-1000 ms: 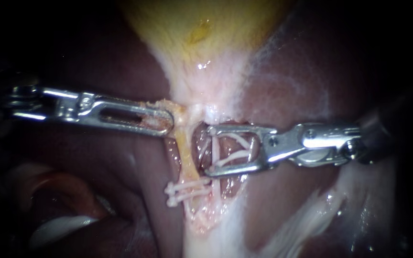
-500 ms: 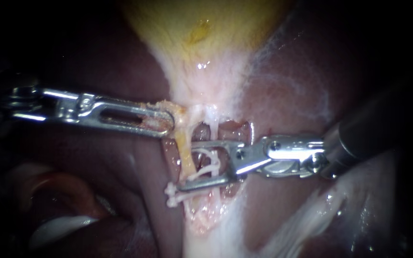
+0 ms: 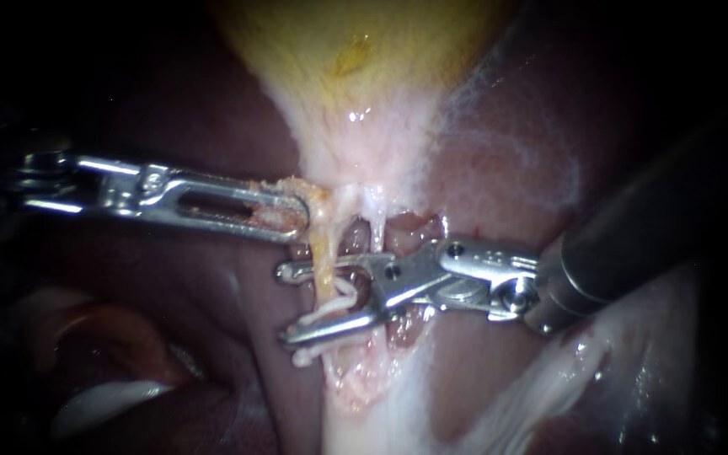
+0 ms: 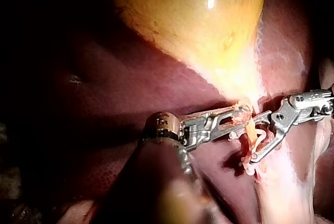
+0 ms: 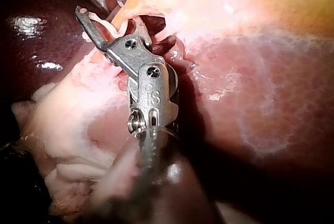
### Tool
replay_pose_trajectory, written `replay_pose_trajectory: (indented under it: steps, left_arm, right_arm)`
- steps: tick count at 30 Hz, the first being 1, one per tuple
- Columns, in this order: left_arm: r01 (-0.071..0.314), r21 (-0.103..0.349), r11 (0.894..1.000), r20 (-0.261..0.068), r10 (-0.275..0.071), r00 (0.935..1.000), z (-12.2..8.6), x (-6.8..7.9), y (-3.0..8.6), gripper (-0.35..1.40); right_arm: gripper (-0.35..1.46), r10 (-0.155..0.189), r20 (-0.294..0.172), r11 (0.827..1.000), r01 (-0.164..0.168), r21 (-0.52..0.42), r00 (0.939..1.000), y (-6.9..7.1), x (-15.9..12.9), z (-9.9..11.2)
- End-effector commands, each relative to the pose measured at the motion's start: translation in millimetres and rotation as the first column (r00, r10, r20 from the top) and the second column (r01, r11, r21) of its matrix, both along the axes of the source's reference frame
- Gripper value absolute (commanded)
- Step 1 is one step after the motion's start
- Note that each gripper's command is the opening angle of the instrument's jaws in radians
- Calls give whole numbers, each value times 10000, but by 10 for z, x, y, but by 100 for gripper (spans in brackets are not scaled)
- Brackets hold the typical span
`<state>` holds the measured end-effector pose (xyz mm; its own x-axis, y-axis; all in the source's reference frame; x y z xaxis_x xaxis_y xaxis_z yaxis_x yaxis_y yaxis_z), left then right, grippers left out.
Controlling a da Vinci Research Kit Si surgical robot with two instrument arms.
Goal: Clipping third clip left tube
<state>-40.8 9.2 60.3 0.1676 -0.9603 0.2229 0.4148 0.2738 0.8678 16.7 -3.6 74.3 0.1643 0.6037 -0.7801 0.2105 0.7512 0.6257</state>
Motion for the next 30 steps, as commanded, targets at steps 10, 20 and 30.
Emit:
replay_pose_trajectory:
  steps: [10, 20, 30]
  left_arm:
    - [6, 1, 10000, -3, -6, 10000, 1, -1, 0, -35]
    - [2, 1, 10000, 1, -2, 10000, 1, -1, 0, -35]
    - [-1, 2, 10000, 3, 1, 10000, 2, -1, 1, -35]
  right_arm:
    - [38, 295, 30, 9985, -296, 454, 9996, 14, -5, -4]
    - [-35, 258, 553, 9710, -382, 2361, 9981, 11, -19, -6]
    - [-35, 233, 581, 9661, -375, 2554, 9980, 7, -24, -1]
